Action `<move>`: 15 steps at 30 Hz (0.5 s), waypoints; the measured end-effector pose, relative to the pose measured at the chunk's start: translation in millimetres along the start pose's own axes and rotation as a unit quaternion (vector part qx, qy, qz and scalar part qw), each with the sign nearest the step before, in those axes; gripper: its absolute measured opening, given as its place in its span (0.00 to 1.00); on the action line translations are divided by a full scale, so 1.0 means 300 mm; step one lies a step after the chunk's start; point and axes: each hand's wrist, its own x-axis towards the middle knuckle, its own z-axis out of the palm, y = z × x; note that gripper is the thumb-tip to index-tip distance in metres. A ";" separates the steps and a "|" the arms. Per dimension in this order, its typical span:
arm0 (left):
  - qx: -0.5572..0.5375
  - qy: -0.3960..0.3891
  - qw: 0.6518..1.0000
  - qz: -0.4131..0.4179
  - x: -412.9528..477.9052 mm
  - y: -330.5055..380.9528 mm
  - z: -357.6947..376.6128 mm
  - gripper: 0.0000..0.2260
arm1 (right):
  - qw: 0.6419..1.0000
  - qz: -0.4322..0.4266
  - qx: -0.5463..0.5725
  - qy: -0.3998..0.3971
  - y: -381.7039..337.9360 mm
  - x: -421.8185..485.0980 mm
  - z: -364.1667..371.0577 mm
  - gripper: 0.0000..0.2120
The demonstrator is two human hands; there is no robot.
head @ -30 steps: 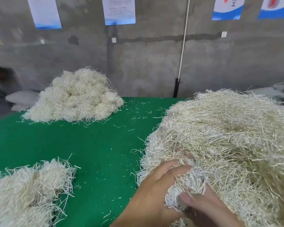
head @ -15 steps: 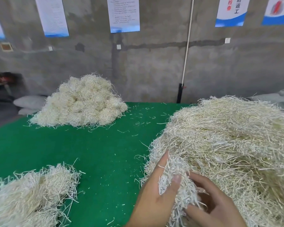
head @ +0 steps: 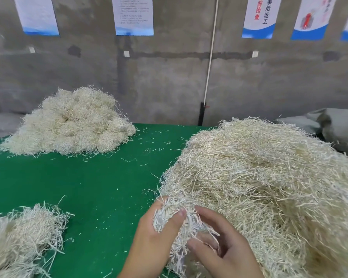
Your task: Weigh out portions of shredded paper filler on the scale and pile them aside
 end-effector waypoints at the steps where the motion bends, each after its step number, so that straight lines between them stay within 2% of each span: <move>1: 0.013 -0.002 1.000 0.001 0.002 -0.003 0.002 0.17 | 1.000 0.002 -0.005 0.013 -0.007 0.000 -0.003 0.26; 3: 0.010 -0.012 1.000 -0.005 0.001 0.010 0.010 0.18 | 1.000 -0.002 -0.024 0.013 -0.017 0.000 -0.008 0.23; 5: -0.034 -0.063 0.997 0.006 -0.002 0.003 0.014 0.30 | 0.999 -0.010 -0.035 0.029 -0.024 0.007 -0.018 0.22; 7: -0.101 -0.167 0.981 0.003 -0.004 -0.022 0.019 0.42 | 0.998 -0.018 -0.043 0.034 -0.028 0.011 -0.026 0.25; 9: -0.135 -0.251 0.958 0.025 -0.007 -0.040 0.023 0.42 | 0.998 -0.023 -0.051 0.029 -0.031 0.008 -0.026 0.27; 10: -0.127 -0.254 0.959 0.026 -0.005 -0.043 0.019 0.42 | 0.998 -0.024 -0.049 0.020 -0.027 0.005 -0.024 0.27; 12: -0.109 -0.185 0.977 -0.007 0.003 -0.042 0.014 0.47 | 0.999 -0.007 -0.049 -0.015 -0.026 -0.004 -0.015 0.26; 13: -0.103 -0.118 0.987 -0.020 0.003 -0.042 0.013 0.46 | 0.998 0.001 -0.052 -0.033 -0.029 -0.010 -0.012 0.28; 15: -0.098 -0.012 0.994 -0.038 -0.003 -0.021 0.015 0.32 | 0.999 0.002 -0.024 -0.041 -0.029 -0.016 -0.015 0.29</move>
